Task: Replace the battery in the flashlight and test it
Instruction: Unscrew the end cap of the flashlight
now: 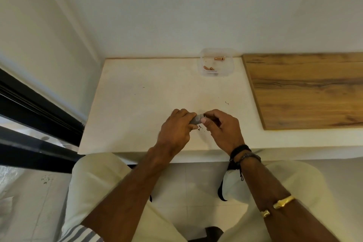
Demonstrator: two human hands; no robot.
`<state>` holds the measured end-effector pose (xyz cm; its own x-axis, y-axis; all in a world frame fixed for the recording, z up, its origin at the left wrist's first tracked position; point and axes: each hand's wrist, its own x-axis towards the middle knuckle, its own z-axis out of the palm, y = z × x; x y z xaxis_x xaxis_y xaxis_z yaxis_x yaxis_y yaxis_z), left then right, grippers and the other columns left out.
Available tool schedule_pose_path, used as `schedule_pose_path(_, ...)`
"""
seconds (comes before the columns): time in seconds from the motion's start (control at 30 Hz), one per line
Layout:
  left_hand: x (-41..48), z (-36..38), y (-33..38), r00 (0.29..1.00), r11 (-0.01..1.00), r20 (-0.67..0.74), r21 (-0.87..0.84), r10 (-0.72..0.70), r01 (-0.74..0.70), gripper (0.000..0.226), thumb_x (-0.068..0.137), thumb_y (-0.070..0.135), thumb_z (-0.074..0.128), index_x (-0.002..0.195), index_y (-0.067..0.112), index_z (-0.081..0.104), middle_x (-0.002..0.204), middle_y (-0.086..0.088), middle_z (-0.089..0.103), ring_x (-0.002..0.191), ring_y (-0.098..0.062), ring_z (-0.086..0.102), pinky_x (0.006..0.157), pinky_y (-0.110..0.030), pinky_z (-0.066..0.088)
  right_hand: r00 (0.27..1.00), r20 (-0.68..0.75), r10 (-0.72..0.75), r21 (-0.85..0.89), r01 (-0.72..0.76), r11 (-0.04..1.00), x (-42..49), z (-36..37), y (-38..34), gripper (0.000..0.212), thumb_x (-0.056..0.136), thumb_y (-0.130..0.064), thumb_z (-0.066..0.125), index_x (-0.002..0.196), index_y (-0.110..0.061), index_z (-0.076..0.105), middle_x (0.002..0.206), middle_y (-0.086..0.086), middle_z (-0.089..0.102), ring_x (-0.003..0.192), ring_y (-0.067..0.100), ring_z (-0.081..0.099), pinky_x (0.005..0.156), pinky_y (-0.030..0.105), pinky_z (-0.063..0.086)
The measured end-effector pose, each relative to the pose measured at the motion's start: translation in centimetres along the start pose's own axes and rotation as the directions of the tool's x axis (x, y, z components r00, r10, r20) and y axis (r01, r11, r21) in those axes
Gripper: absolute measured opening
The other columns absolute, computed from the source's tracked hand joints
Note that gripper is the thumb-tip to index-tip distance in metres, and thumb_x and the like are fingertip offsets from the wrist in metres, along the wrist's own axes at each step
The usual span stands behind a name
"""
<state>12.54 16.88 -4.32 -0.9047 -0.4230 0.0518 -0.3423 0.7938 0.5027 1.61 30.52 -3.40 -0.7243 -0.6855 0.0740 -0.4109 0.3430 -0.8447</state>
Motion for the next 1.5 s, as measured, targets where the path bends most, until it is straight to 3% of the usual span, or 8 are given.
schedule_pose_path(0.17, -0.13, -0.09, -0.04, 1.0, 1.0, -0.011, -0.008, 0.012, -0.013, 0.032, 0.099, 0.022, 0.056, 0.13, 0.015, 0.058, 0.122, -0.005, 0.061, 0.107, -0.021, 0.049, 0.086, -0.033, 0.046, 0.992, 0.088, -0.093, 0.064, 0.087, 0.994, -0.03, -1.08, 0.17, 0.037, 0.088, 0.002, 0.07, 0.118, -0.019, 0.071, 0.111, -0.005, 0.071, 0.099, 0.009, 0.067, 0.085, 0.027, 0.057)
schedule_pose_path(0.37, -0.29, 0.4, 0.08, 0.999, 0.999, -0.008, -0.011, 0.033, -0.033, 0.03, 0.097, 0.019, 0.06, 0.127, 0.017, 0.06, 0.12, -0.003, 0.063, 0.106, -0.02, 0.051, 0.089, -0.033, 0.048, 0.999, 0.012, 0.034, 0.056, -0.035, 0.998, 0.14, -0.63, -0.08, 0.018, 0.092, -0.036, 0.071, 0.104, -0.023, 0.072, 0.089, -0.013, 0.072, 0.077, 0.002, 0.069, 0.069, 0.01, 0.052)
schedule_pose_path(0.63, -0.19, 0.51, -0.11, 0.999, 0.999, -0.002, -0.023, 0.034, -0.034, 0.031, 0.097, 0.019, 0.059, 0.128, 0.015, 0.06, 0.121, -0.005, 0.063, 0.106, -0.022, 0.051, 0.087, -0.032, 0.046, 0.987, 0.067, -0.149, 0.073, 0.144, 0.987, 0.05, -1.07, 0.4, 0.029, 0.083, 0.002, 0.077, 0.107, -0.013, 0.075, 0.105, -0.001, 0.071, 0.096, 0.01, 0.068, 0.085, 0.016, 0.054)
schedule_pose_path(0.83, -0.35, 0.38, -0.02, 0.999, 0.998, -0.01, -0.028, 0.053, -0.054, 0.029, 0.098, 0.018, 0.058, 0.126, 0.017, 0.06, 0.118, -0.004, 0.063, 0.104, -0.019, 0.049, 0.085, -0.033, 0.048, 1.0, 0.01, 0.025, 0.07, -0.026, 0.997, 0.06, -0.8, 0.18, 0.026, 0.088, -0.036, 0.075, 0.111, -0.023, 0.073, 0.097, -0.016, 0.072, 0.083, -0.002, 0.069, 0.072, 0.013, 0.057)
schedule_pose_path(0.93, -0.44, 0.37, -0.11, 0.998, 0.998, -0.002, -0.031, 0.057, -0.057, 0.029, 0.097, 0.017, 0.058, 0.126, 0.018, 0.06, 0.117, -0.003, 0.063, 0.104, -0.019, 0.049, 0.084, -0.034, 0.048, 1.0, 0.003, -0.01, 0.045, 0.01, 0.999, -0.04, -0.55, 0.49, 0.018, 0.09, -0.027, 0.075, 0.105, -0.017, 0.076, 0.088, -0.012, 0.072, 0.078, 0.001, 0.068, 0.072, 0.019, 0.059)
schedule_pose_path(1.13, -0.3, 0.47, -0.12, 1.0, 0.999, 0.022, -0.045, 0.019, -0.018, 0.033, 0.097, 0.017, 0.059, 0.13, 0.015, 0.059, 0.122, -0.005, 0.062, 0.108, -0.021, 0.049, 0.089, -0.033, 0.046, 0.985, 0.073, -0.159, 0.074, 0.154, 0.985, -0.11, -1.07, 0.34, 0.034, 0.081, 0.005, 0.077, 0.107, -0.017, 0.075, 0.108, -0.003, 0.073, 0.098, 0.007, 0.068, 0.085, 0.015, 0.055)
schedule_pose_path(1.3, -0.43, 0.38, -0.16, 0.999, 0.998, 0.005, -0.042, 0.041, -0.041, 0.032, 0.096, 0.014, 0.06, 0.128, 0.018, 0.059, 0.12, -0.003, 0.062, 0.107, -0.019, 0.05, 0.087, -0.035, 0.05, 1.0, 0.03, 0.001, 0.059, -0.003, 0.998, -0.16, -0.78, -0.1, 0.035, 0.087, -0.033, 0.077, 0.12, -0.025, 0.069, 0.107, -0.014, 0.069, 0.091, -0.003, 0.067, 0.078, 0.014, 0.057)
schedule_pose_path(1.5, -0.37, 0.51, -0.22, 0.999, 0.998, 0.02, -0.043, 0.038, -0.037, 0.032, 0.097, 0.015, 0.059, 0.129, 0.016, 0.059, 0.121, -0.004, 0.062, 0.106, -0.02, 0.049, 0.088, -0.034, 0.048, 0.996, 0.028, -0.082, 0.009, 0.082, 0.997, -0.22, -0.82, 0.28, 0.021, 0.088, -0.014, 0.077, 0.109, -0.016, 0.075, 0.097, -0.006, 0.073, 0.085, 0.005, 0.068, 0.08, 0.025, 0.06)
